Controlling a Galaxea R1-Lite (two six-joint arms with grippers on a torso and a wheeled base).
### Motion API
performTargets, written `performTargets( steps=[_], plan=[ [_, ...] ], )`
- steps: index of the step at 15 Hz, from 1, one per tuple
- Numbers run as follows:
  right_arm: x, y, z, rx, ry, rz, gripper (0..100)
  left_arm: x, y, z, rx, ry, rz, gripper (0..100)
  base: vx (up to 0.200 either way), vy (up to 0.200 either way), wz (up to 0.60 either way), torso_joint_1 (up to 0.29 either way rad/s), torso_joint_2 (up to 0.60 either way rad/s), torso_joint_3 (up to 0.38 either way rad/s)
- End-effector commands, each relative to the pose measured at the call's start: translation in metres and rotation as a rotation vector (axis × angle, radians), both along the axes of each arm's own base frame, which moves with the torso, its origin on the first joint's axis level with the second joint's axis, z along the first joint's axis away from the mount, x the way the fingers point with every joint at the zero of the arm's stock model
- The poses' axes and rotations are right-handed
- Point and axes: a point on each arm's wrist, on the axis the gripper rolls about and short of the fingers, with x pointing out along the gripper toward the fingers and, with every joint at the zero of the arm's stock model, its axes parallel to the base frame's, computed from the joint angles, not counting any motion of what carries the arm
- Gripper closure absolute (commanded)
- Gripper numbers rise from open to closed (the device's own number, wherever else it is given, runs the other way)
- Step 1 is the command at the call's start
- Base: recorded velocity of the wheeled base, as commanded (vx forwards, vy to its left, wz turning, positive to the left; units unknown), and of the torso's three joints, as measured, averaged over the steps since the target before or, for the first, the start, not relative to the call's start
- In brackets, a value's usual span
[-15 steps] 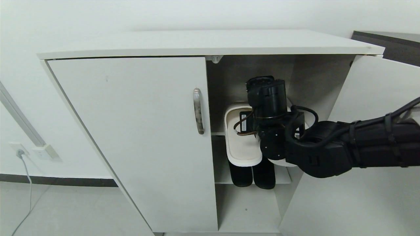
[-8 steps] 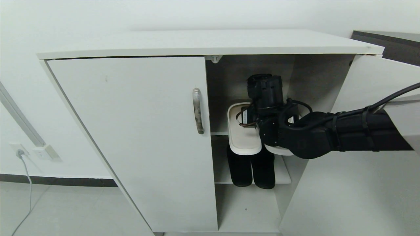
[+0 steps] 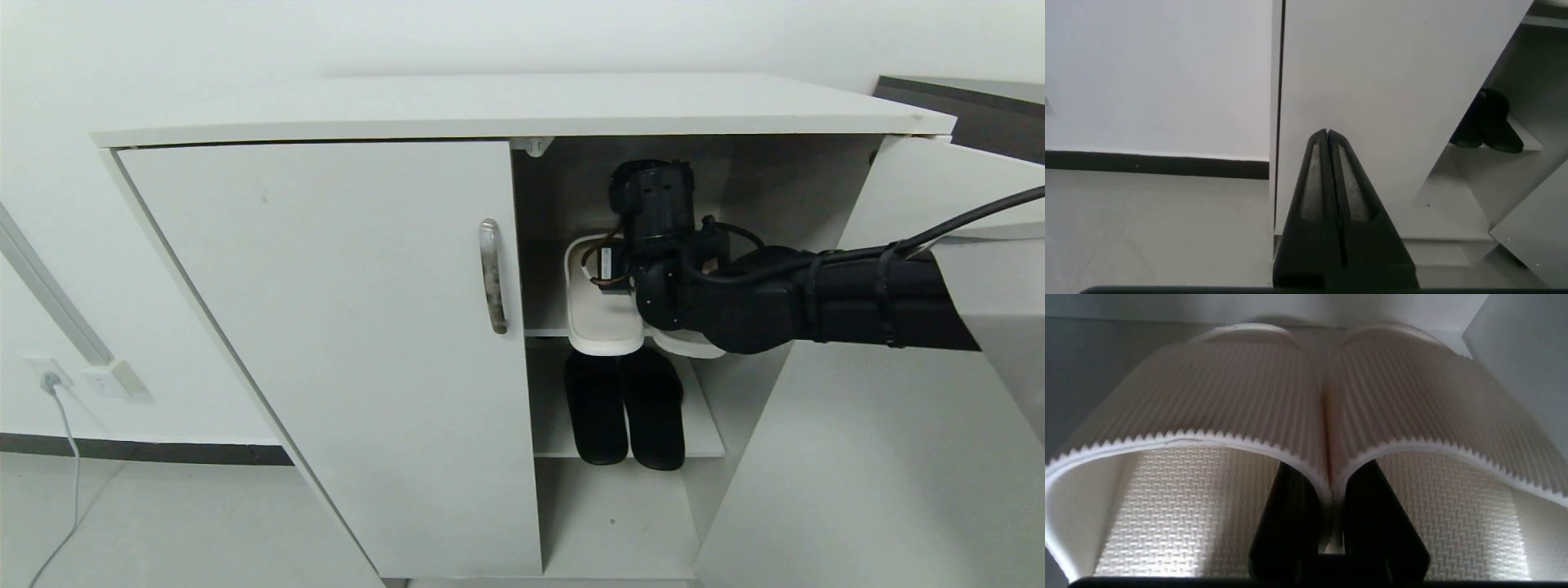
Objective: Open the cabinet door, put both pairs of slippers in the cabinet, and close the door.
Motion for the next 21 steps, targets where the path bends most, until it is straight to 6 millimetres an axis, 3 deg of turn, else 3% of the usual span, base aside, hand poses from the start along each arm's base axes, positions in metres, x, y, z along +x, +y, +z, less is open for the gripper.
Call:
performTargets(
  steps=[1,8,9,12,14,18,19,21],
  plan=[
    [0.008,0.0,-0.005,-0.001,0.002,-0.011,100,0.0,0.0,0.0,0.0,0.0,0.0,100,0.0,0.0,0.0,0.0,0.0,0.0],
    [0.013,0.001,-0.013,-0.011,0.016,-0.017,100,0.0,0.0,0.0,0.0,-0.002,0.0,100,0.0,0.0,0.0,0.0,0.0,0.0],
    [0.013,0.001,-0.013,-0.011,0.016,-0.017,0,0.0,0.0,0.0,-0.002,0.0,0.0,100,0.0,0.0,0.0,0.0,0.0,0.0],
    [0.01,-0.001,-0.01,-0.009,0.014,-0.017,0,0.0,0.0,0.0,-0.002,0.0,0.0,100,0.0,0.0,0.0,0.0,0.0,0.0],
    [-0.002,-0.004,-0.003,-0.007,0.015,-0.004,0,0.0,0.0,0.0,-0.002,0.0,0.0,100,0.0,0.0,0.0,0.0,0.0,0.0],
    [-0.069,-0.013,0.018,-0.004,0.02,0.087,0,0.0,0.0,0.0,0.0,0.0,0.0,100,0.0,0.0,0.0,0.0,0.0,0.0],
    [-0.08,-0.015,0.02,-0.004,0.02,0.105,0,0.0,0.0,0.0,0.0,0.0,0.0,100,0.0,0.0,0.0,0.0,0.0,0.0],
    [-0.121,-0.024,0.02,0.008,0.018,0.204,0,0.0,0.0,0.0,0.0,0.0,0.0,100,0.0,0.0,0.0,0.0,0.0,0.0]
  ],
)
